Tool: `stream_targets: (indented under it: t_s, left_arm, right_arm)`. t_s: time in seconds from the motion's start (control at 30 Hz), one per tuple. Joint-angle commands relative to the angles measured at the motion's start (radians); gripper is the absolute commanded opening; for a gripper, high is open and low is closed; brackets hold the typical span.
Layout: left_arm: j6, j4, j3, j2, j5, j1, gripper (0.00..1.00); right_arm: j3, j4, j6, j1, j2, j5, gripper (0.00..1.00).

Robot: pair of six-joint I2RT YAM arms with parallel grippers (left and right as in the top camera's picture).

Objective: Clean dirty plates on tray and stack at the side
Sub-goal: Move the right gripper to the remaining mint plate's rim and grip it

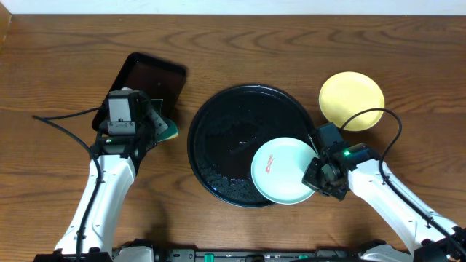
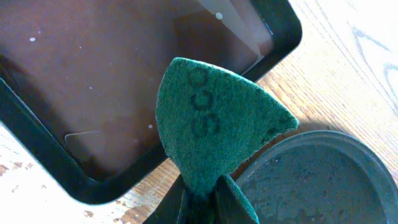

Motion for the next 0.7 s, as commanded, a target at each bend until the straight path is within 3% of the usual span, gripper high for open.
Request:
stream_targets:
  t_s: [0.0,0.23,0.4,0.67]
  left_arm:
    - [0.009,-0.002,-0.007,0.002,-0.002,0.004,0.08]
    - [0.010,-0.001,-0.007,0.002,-0.001,0.003,0.08]
    - [0.095,-0.001,-0.007,0.002,0.088,0.003,0.08]
    - [0.100,0.005,-0.007,0.002,0.143,0.003,0.08]
  right_arm:
    - [0.047,-0.005,-0.069,0.011,0.000,0.010,0.01]
    - [0.164,0.113,-0.327,0.010,0.000,-0.018,0.01]
    - [0.166,0.234,-0.347,0.010,0.009,-0.027,0.01]
    - [0.166,0.399,-0.438,0.010,0.148,-0.103,0.01]
